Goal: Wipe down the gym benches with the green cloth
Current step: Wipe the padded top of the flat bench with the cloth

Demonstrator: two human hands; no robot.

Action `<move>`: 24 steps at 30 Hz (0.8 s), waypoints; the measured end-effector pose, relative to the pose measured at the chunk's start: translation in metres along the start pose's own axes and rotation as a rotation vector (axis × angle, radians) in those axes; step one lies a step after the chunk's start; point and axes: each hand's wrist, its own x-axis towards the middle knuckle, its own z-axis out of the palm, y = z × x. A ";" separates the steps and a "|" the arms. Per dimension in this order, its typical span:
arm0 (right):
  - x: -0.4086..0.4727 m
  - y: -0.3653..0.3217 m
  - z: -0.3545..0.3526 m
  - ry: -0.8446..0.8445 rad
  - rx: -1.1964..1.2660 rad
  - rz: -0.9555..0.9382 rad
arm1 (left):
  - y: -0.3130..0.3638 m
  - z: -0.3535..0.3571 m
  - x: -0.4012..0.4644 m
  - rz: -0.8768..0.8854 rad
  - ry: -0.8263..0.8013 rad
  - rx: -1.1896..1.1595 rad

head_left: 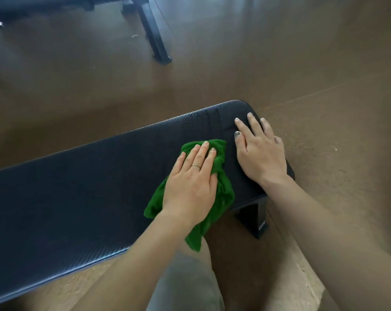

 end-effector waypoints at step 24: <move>0.005 -0.006 0.005 0.030 -0.048 0.000 | -0.078 -0.019 0.073 -0.401 0.100 -0.097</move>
